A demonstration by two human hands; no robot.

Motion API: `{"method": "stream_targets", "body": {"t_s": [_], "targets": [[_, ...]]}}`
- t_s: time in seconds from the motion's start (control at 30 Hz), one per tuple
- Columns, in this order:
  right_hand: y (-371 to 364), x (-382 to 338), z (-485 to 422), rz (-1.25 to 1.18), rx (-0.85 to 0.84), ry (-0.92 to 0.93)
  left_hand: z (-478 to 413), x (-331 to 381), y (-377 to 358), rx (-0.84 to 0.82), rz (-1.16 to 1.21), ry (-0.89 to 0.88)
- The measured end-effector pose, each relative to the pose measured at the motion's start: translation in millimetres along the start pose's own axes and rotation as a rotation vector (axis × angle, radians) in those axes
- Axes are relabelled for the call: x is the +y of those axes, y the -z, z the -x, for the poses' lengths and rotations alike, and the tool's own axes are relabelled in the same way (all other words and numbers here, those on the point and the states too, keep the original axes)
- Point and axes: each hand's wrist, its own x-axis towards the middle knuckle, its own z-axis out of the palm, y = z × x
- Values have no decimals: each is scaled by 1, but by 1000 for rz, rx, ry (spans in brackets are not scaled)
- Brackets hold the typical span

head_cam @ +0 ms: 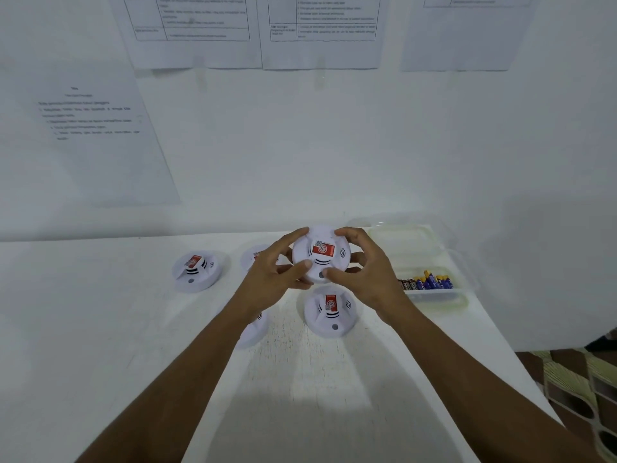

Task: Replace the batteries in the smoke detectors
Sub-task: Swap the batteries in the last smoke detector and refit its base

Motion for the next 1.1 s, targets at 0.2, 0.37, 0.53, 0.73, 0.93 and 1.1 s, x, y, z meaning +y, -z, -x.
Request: {"method": "stream_targets", "body": {"t_s": [0.2,0.37,0.53,0.73,0.93,1.1], "targets": [[-2,-1,7,41,15,64,6,1,1,23,-39,-53],[0,-2,10,54,24,92,9,0,-3,19,-55,-70],[-1,0,12,81,13,111,12,-5,-4,16,-68,-74],[-3,3,12,84,9,107,15,-6,-4,29,-39,-80],[-3,3,14,78,8,113,17,-6,-4,38,-34,-79],[-4,2,16,88,8,117,19,-4,-5,47,-54,-74]]}}
